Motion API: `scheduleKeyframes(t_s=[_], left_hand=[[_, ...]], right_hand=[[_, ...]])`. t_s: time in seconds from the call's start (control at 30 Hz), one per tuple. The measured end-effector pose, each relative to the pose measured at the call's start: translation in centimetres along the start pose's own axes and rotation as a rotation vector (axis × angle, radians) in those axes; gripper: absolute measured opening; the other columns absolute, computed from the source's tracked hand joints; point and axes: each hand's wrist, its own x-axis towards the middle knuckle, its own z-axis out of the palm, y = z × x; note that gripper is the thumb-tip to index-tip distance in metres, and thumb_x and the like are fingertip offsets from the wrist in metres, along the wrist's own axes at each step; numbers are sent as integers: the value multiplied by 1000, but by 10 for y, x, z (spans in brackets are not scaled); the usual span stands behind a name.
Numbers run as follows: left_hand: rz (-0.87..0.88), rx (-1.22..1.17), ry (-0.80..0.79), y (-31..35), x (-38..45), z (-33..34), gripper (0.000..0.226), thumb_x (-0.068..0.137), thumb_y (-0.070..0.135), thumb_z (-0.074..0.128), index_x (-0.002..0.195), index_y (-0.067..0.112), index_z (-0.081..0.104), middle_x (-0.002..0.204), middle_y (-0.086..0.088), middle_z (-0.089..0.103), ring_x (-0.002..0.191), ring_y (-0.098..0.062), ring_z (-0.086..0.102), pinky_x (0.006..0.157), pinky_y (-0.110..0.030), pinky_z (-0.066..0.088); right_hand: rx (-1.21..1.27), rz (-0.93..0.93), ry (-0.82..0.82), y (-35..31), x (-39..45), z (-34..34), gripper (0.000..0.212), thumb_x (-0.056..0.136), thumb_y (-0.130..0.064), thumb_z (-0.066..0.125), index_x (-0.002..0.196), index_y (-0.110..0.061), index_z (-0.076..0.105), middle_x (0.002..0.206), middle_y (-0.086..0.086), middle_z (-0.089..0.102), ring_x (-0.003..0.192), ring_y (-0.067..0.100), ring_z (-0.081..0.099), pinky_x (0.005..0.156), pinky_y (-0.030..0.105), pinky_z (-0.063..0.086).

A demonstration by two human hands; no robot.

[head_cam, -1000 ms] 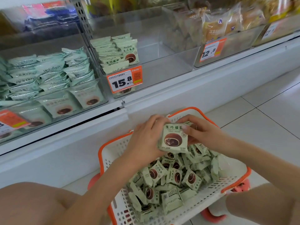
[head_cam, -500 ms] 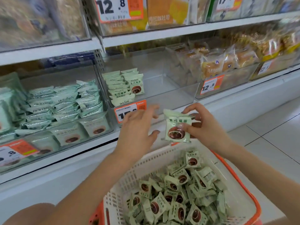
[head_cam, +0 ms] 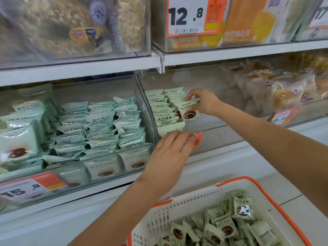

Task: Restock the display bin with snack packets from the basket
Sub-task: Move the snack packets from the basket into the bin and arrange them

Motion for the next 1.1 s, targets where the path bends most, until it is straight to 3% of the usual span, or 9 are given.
scheduleKeyframes(t_s=[0.1,0.2,0.4,0.53,0.63,0.87,1.0,1.1], left_hand=[[4,8,-3,-3,-1,1,64,66,6,57,129,11,55,126,-4,57,112,-24,52,99,-34,37],[-1,13,6,-3,0,0,60,72,8,43,131,11,52,127,-4,55,113,-24,47,100,-32,28],[16,32,-52,-4,-2,0,69,68,7,49,136,9,47,134,-5,51,119,-27,49,104,-36,29],[20,56,-76,-5,-3,-1,70,68,7,48,138,8,46,137,-6,50,120,-28,49,106,-38,33],[15,60,-71,-3,-3,0,72,67,6,57,138,8,47,136,-6,51,119,-28,50,106,-39,35],[10,64,-75,-2,-3,0,73,65,6,62,137,9,48,137,-5,50,120,-27,50,107,-39,34],[6,49,-81,-3,-2,0,71,67,4,58,137,8,47,138,-5,49,121,-27,48,108,-37,29],[13,26,-79,-4,-2,0,73,65,3,62,136,7,48,138,-6,50,121,-28,49,107,-40,36]], right_hand=[[124,-13,-44,4,10,17,29,74,3,74,96,-9,59,101,0,62,97,18,56,63,11,39],[157,-5,-57,8,11,27,33,73,6,73,92,-12,53,81,-11,50,83,18,48,55,10,42],[45,-22,1,10,16,31,35,71,3,76,101,-1,58,98,13,52,89,23,47,63,18,32],[-30,-27,7,8,15,32,37,72,-1,76,105,-4,59,99,7,42,90,19,42,81,22,34],[-49,-28,33,8,13,32,39,71,-3,77,105,-7,61,103,6,36,92,20,40,90,24,35],[-5,14,16,6,9,31,39,75,-3,75,109,-6,56,101,5,37,86,18,42,74,11,28],[-2,5,-21,8,8,30,46,74,-10,77,113,-7,53,104,8,42,92,16,42,83,16,33],[54,29,31,8,2,20,48,74,-16,78,115,-12,53,114,13,48,95,16,42,83,21,35]])
